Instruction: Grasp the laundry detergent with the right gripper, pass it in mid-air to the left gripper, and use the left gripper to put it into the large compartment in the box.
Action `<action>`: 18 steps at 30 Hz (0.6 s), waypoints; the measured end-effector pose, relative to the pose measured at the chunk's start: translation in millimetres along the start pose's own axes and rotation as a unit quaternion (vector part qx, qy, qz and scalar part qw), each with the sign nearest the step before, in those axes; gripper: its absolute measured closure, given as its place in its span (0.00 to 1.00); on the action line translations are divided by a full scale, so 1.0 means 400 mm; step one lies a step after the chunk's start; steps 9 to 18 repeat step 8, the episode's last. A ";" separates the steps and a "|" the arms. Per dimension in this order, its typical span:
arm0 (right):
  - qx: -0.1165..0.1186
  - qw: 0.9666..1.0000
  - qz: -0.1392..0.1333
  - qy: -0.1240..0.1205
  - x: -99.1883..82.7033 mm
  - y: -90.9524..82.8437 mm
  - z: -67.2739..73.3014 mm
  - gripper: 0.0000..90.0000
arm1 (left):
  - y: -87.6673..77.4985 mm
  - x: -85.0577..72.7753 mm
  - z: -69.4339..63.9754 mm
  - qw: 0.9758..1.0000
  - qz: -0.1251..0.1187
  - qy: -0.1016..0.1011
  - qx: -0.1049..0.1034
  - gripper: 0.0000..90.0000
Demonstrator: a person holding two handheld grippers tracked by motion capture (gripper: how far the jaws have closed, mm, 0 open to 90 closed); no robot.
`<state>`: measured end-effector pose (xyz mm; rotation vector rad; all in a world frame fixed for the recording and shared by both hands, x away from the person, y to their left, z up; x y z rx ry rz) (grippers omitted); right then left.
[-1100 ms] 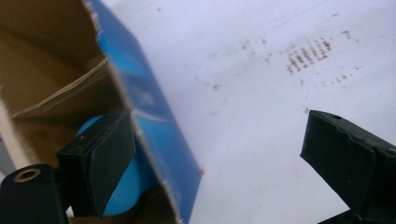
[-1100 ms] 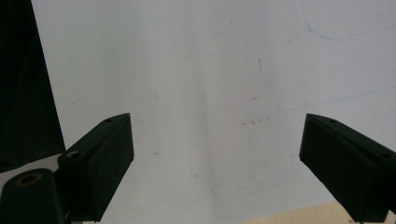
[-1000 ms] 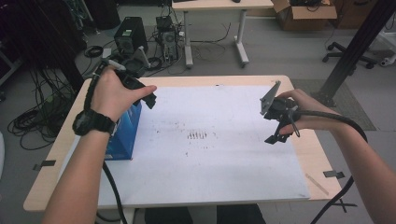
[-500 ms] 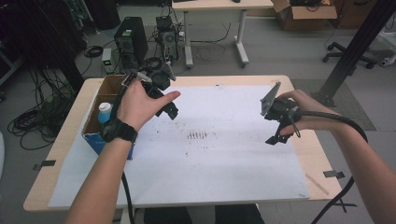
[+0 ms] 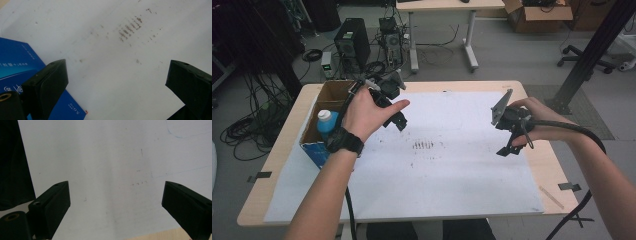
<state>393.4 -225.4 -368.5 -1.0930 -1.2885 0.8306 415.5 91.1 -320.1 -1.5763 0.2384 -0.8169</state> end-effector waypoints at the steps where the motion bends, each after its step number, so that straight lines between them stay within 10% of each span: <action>1: 0.000 1.000 0.000 0.000 0.000 0.000 0.001 0.09 | 0.000 0.000 -0.001 1.000 0.000 0.001 0.000 0.05; 18: -0.001 1.000 -0.001 0.000 -0.001 -0.003 0.004 0.09 | -0.003 0.003 -0.003 1.000 -0.001 0.002 -0.001 0.05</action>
Point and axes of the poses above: each handheld gripper's, and its own axes: y roughly forward along the jaws, x roughly out of its top, z roughly to its left, the point moved 8 cm from there along y, roughly forward along the jaws, and after that the axes turned 4 degrees about -z, right-handed, at the moved point
